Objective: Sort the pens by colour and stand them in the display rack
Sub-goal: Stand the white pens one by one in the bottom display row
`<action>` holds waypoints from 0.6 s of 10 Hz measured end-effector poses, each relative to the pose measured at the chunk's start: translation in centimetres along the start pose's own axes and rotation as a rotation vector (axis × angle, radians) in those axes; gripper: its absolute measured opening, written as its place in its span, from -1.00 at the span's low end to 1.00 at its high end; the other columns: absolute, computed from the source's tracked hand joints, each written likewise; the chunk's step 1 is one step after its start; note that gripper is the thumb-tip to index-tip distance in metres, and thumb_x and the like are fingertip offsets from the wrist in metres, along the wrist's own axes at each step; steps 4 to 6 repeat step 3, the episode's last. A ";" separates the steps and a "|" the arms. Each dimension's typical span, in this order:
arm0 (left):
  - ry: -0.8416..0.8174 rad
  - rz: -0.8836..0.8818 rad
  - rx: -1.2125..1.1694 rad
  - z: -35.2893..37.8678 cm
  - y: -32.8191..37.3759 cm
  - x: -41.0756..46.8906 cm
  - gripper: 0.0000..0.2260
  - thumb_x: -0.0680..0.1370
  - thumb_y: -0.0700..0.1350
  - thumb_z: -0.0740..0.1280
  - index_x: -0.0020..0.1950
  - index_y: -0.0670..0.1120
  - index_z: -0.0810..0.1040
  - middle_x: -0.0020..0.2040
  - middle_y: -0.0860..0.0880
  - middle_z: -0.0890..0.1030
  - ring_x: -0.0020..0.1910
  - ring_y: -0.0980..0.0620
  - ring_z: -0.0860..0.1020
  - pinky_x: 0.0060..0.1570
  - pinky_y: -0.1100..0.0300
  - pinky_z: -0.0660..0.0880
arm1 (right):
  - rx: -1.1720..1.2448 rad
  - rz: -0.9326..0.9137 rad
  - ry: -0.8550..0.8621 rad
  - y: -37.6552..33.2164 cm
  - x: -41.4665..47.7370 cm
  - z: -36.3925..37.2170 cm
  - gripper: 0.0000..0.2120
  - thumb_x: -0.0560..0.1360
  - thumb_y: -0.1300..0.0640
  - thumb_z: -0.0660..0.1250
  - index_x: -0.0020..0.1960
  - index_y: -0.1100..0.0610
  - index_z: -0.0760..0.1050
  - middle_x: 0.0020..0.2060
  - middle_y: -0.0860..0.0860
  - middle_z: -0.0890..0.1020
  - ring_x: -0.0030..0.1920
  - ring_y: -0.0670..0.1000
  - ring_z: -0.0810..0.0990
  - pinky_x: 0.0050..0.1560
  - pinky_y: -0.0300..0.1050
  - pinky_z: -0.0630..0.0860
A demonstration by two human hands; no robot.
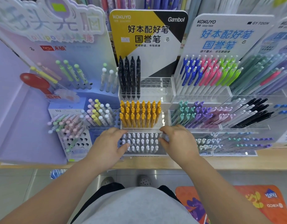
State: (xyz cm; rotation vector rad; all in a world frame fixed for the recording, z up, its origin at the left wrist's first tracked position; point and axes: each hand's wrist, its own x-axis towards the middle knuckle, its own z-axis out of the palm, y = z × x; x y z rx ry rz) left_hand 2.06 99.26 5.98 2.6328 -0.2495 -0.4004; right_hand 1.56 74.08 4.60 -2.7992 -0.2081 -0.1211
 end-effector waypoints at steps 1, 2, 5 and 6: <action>0.028 -0.011 -0.062 -1.7 -0.3 -0.4 -0.55 0.57 0.07 0.35 0.43 0.00 0.44 0.27 0.03 0.50 0.28 0.01 0.44 0.25 0.08 0.41 | 0.150 0.006 -0.036 0.7 -0.4 -2.9 -0.72 0.43 0.11 0.50 0.13 0.08 0.63 -0.11 0.01 0.71 -0.08 0.06 0.65 -0.12 -0.02 0.62; 0.100 0.001 -0.153 -4.5 -0.1 -1.1 -0.60 0.53 0.04 0.40 0.35 0.02 0.52 0.18 0.10 0.54 0.12 0.14 0.50 0.17 0.11 0.45 | 0.340 0.082 -0.056 1.6 -0.9 -7.4 -0.80 0.46 0.11 0.49 0.08 0.02 0.65 -0.15 -0.16 0.69 -0.21 -0.24 0.60 -0.13 -0.41 0.50; 0.241 -0.001 -0.295 -9.0 0.8 -2.2 -0.67 0.45 0.04 0.48 0.19 0.21 0.56 0.06 0.20 0.60 0.00 0.22 0.54 0.08 0.04 0.51 | 0.521 0.181 0.097 2.3 -1.2 -14.3 -0.87 0.44 0.02 0.46 0.00 -0.06 0.66 -0.24 -0.17 0.69 -0.29 -0.08 0.62 -0.24 -0.35 0.53; 0.241 -0.001 -0.295 -9.0 0.8 -2.2 -0.67 0.45 0.04 0.48 0.19 0.21 0.56 0.06 0.20 0.60 0.00 0.22 0.54 0.08 0.04 0.51 | 0.521 0.181 0.097 2.3 -1.2 -14.3 -0.87 0.44 0.02 0.46 0.00 -0.06 0.66 -0.24 -0.17 0.69 -0.29 -0.08 0.62 -0.24 -0.35 0.53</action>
